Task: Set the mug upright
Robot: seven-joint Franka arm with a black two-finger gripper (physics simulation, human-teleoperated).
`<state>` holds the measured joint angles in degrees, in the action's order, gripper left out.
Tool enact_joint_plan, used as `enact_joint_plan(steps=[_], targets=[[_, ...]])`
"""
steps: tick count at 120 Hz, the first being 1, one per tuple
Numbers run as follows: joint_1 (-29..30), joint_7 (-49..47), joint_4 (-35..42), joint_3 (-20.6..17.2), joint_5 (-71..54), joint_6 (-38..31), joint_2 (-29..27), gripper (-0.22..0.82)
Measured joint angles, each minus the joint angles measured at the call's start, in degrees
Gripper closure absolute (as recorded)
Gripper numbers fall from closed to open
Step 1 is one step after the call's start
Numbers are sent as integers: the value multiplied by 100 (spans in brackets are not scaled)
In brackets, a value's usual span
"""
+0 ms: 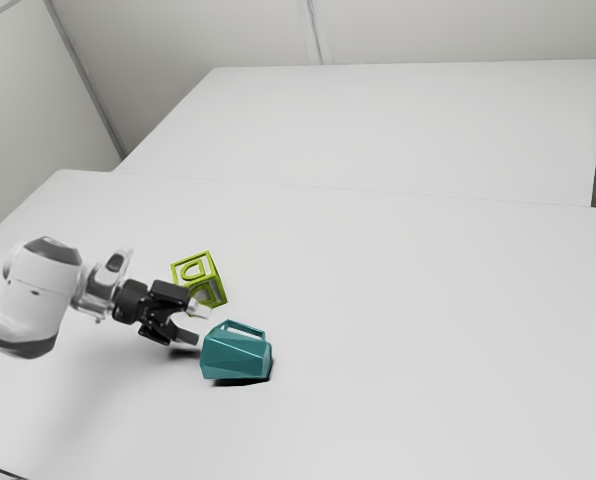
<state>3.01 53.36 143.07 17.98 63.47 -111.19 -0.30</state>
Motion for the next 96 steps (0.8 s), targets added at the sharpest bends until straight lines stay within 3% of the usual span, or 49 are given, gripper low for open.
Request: enact_joint_plan(steps=[46, 80, 88, 96], targets=[[16, 501, 417, -134, 432, -49, -262, 0], [-29, 594, 416, -642, 776, -243, -204, 1], [-95, 599, 416, -695, 831, -294, -202, 10], [-119, 589, 416, -716, 861, -330, -204, 26]])
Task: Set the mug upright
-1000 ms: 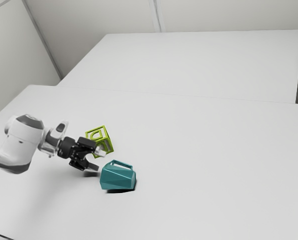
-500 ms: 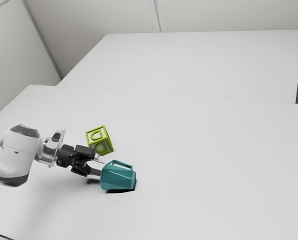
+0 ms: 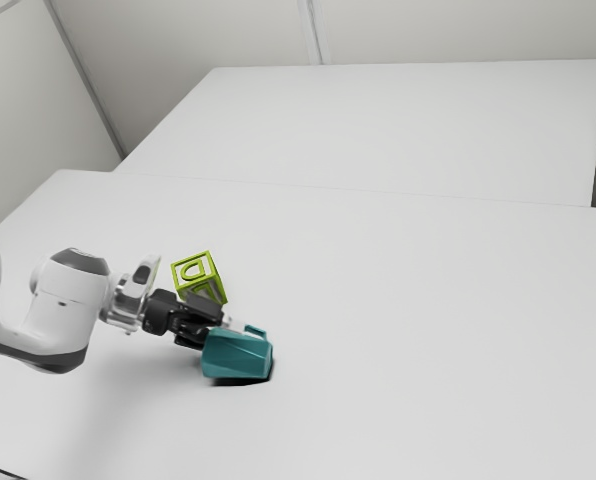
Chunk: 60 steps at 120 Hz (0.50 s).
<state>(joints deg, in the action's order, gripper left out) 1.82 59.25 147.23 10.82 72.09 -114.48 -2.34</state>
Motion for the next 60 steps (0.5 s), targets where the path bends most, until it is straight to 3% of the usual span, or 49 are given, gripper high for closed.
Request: enact_joint_plan(steps=[11, 24, 60], targets=[[41, -28, 0, -8, 18, -33, 0, 48], [125, -63, 0, -14, 28, -52, -5, 62], [141, -194, -22, -94, 13, -90, -24, 74]])
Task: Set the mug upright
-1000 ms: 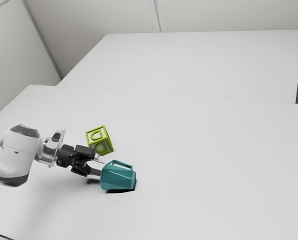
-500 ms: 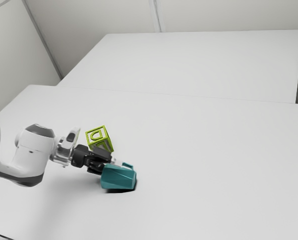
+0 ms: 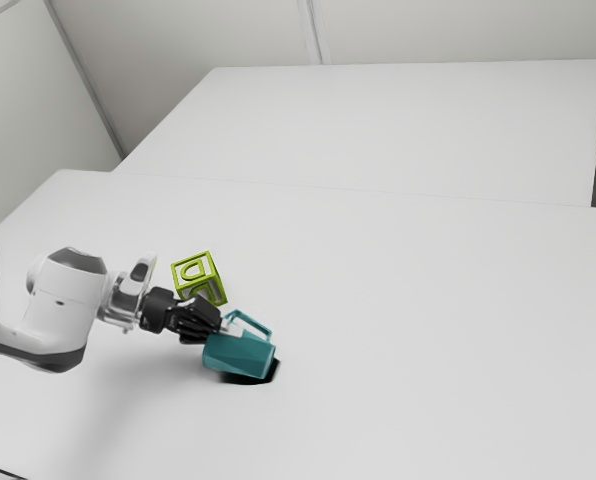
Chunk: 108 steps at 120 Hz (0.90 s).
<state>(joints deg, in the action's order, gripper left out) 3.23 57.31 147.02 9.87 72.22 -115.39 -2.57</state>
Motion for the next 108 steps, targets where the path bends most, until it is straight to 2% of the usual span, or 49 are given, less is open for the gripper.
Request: enact_joint_plan(steps=[20, 35, 69, 83, 108], targets=[[30, -193, -726, -474, -396, -48, -34, 76], [-125, -505, -1831, -718, -1408, -49, 177, 77], [-244, -1679, -5035, -910, -4291, 640, 1829, 78], [-395, -2185, -5549, -1073, -5314, 759, 2160, 78], [-540, -3159, -5626, -1114, -6717, 240, 2663, 79]])
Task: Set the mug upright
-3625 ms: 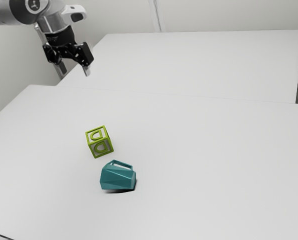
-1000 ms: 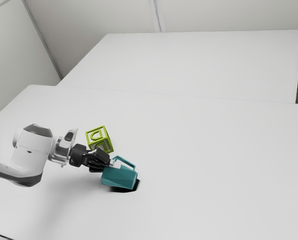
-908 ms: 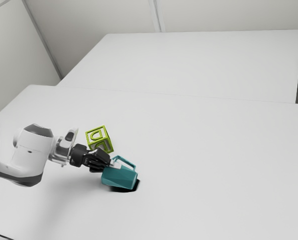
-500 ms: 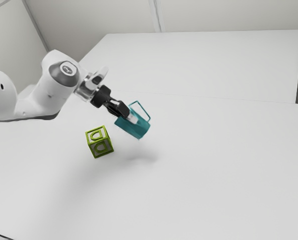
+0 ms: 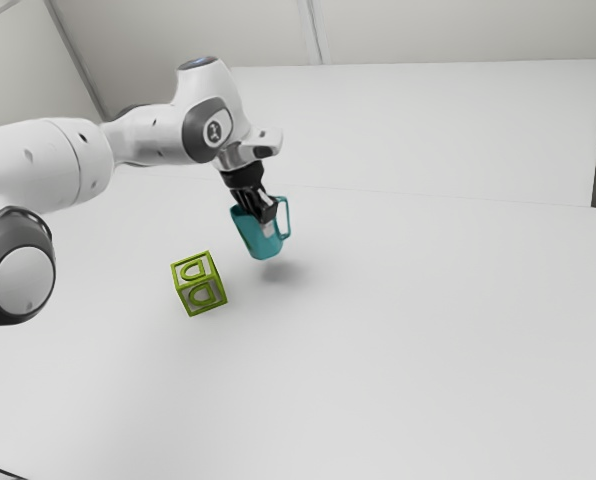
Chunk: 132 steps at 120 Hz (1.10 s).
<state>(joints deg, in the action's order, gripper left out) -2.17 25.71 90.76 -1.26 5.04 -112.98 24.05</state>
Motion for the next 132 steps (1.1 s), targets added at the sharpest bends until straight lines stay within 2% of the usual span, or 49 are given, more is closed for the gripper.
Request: enact_joint_plan(steps=[22, 52, 74, 87, 96, 107, 118, 132], targets=[[-16, -681, -6, 34, -562, -720, 379, 79], [-17, -1367, 193, 117, -680, -1192, 459, 78], [-20, -1724, 233, 135, -642, -1273, 438, 40], [-20, -1896, 228, 136, -633, -1281, 401, 24], [-18, -1998, 222, 135, -625, -1236, 284, 17], [-9, -2106, 217, 141, -536, -918, -142, 11], [-4, -2207, 123, 119, -432, -447, -609, 7], [-2, -2304, -490, -107, -400, 414, -1100, 4]])
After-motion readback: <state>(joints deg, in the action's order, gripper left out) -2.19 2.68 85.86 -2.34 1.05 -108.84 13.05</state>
